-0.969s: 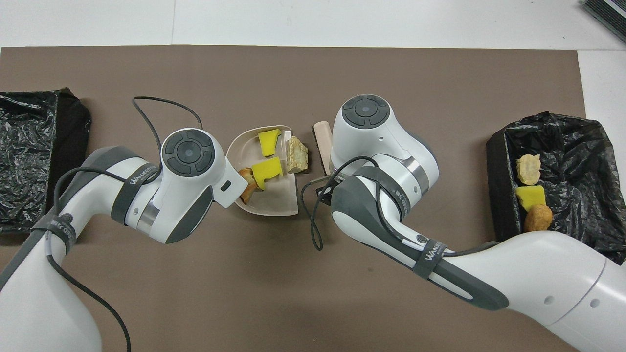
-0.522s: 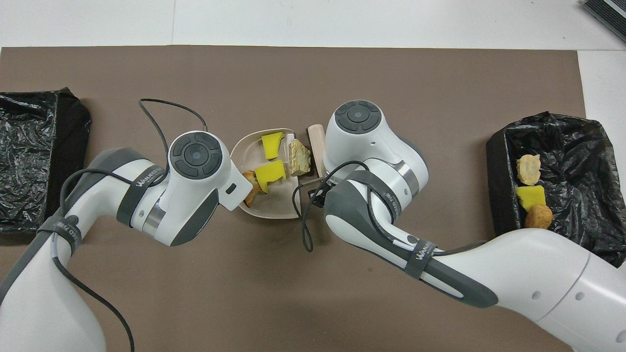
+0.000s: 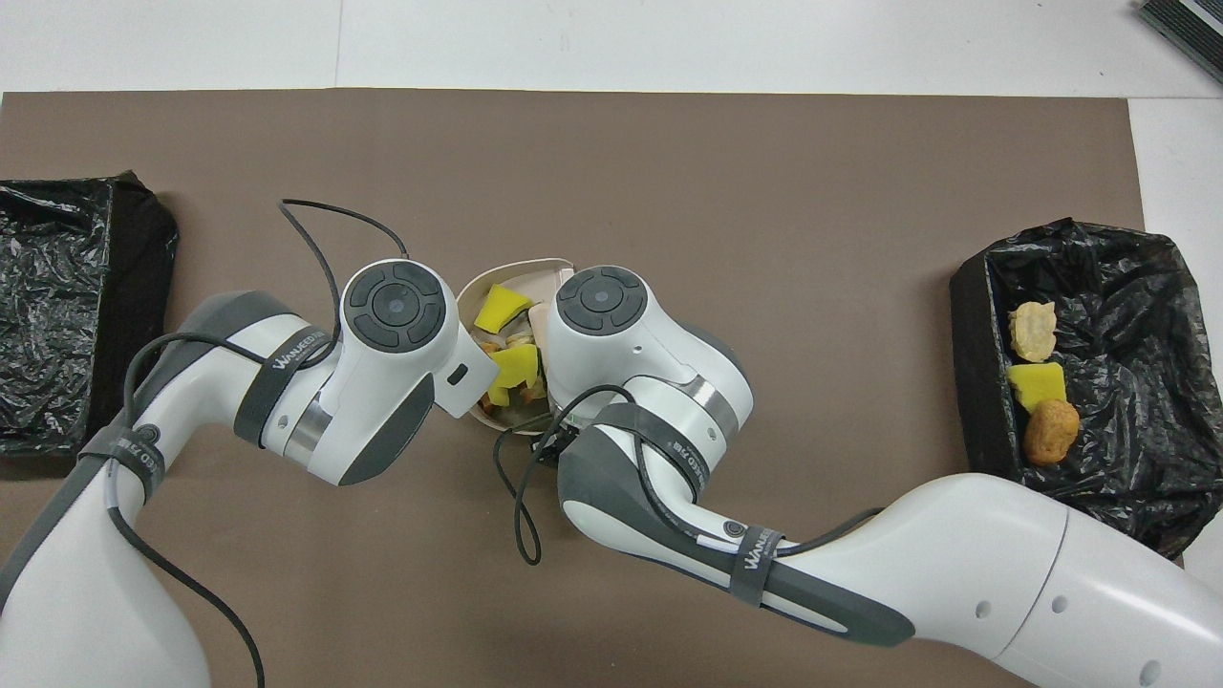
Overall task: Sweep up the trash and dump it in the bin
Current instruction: 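Push the last pieces into the dustpan with the brush in the right gripper, then carry the dustpan to the black bag with the left gripper and tip it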
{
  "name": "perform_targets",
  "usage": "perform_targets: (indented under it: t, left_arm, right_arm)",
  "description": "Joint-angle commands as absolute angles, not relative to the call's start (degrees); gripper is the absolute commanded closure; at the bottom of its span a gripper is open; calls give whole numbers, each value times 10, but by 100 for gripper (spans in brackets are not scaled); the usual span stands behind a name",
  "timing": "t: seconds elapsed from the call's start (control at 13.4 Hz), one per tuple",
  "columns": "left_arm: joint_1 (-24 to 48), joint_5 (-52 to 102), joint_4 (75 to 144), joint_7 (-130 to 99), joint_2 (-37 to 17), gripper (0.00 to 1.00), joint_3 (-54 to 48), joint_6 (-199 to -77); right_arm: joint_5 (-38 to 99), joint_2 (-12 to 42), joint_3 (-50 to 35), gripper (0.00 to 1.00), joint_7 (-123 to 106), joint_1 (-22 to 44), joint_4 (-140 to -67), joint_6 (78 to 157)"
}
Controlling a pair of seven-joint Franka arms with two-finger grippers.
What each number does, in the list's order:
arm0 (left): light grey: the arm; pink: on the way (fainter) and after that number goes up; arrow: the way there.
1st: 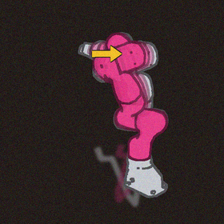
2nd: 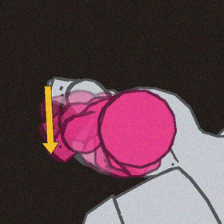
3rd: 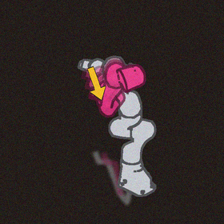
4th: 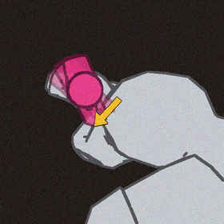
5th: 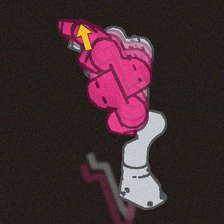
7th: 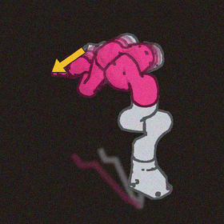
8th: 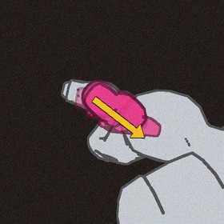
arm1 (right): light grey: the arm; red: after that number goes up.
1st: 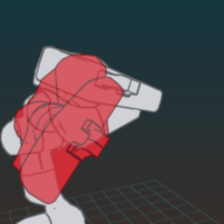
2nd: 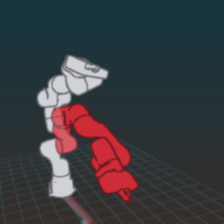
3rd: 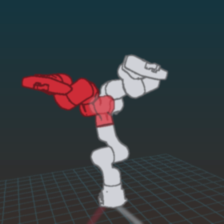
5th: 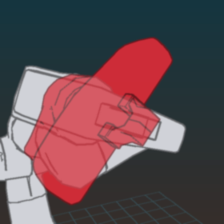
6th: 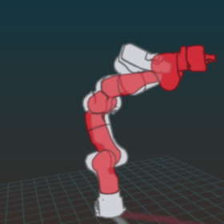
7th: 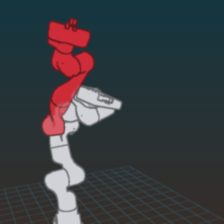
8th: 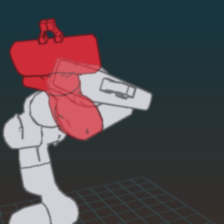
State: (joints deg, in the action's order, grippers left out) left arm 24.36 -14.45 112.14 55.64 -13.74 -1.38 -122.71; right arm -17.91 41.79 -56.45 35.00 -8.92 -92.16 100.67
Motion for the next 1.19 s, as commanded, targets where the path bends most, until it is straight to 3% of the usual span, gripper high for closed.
perform_targets:
  t: [0.0,0.67,0.82,1.12]
  left_arm:
    - [229,-126,1141,584,-125,100,-12,-1238]
    - [142,2,1138,787,-82,100,-15,-1231]
    - [105,19,1138,818,-69,100,-15,-1227]
    - [-15,60,1094,938,-70,100,-15,-1173]
  right_arm:
    - [-167,390,-579,100,365,-113,-919,963]
    - [-124,282,-599,100,408,-141,-909,824]
    - [-90,256,-599,100,441,-142,-945,847]
    - [-33,181,-601,100,510,-135,-1077,991]
